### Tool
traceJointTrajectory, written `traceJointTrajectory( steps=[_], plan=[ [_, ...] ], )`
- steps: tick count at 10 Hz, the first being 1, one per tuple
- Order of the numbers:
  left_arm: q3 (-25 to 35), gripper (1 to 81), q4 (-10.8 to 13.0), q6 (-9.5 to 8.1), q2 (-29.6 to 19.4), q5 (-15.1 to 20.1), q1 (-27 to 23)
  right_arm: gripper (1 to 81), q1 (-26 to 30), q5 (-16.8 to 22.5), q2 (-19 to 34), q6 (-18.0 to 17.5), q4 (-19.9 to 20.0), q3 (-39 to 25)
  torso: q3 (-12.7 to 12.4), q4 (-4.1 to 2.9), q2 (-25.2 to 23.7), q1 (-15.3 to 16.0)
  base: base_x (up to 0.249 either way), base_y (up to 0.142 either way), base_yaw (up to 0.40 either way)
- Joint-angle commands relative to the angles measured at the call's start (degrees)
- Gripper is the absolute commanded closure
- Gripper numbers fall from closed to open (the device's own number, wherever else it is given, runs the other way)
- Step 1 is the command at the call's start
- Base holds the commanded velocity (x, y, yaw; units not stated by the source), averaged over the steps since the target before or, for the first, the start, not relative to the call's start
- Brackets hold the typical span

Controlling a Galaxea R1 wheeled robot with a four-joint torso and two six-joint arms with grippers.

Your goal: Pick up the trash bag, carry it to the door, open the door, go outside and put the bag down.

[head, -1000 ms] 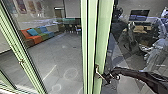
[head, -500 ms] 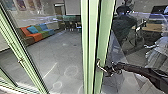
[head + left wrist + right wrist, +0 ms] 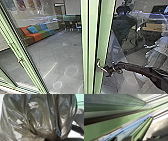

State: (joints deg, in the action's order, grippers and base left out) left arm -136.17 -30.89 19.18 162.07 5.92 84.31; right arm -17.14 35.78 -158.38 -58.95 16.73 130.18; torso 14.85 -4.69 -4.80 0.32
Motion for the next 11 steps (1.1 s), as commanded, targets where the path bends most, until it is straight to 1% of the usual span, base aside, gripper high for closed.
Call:
traceJointTrajectory(
  steps=[1, 7, 11],
  plan=[
    [0.6, 81.1, -0.6, -0.10, -0.4, 5.6, -1.4, 1.0, 9.8, 2.8, 4.6, -2.5, -1.2, 3.0, 0.0, 0.00, 0.0, 0.0, 0.000, 0.000, 0.000],
    [0.3, 81.1, -0.6, -0.10, -0.3, 5.6, -1.4, 1.0, 10.8, 2.8, 6.4, -2.6, -1.0, 3.0, 0.0, 0.00, -0.1, -0.2, 0.052, 0.000, 0.000],
    [0.1, 81.1, -0.6, -0.10, -0.2, 5.7, -1.4, 1.0, 11.9, 2.9, 9.9, -2.5, 0.3, 2.6, 0.0, 0.00, 0.0, -0.2, 0.063, 0.000, 0.000]
  ],
)
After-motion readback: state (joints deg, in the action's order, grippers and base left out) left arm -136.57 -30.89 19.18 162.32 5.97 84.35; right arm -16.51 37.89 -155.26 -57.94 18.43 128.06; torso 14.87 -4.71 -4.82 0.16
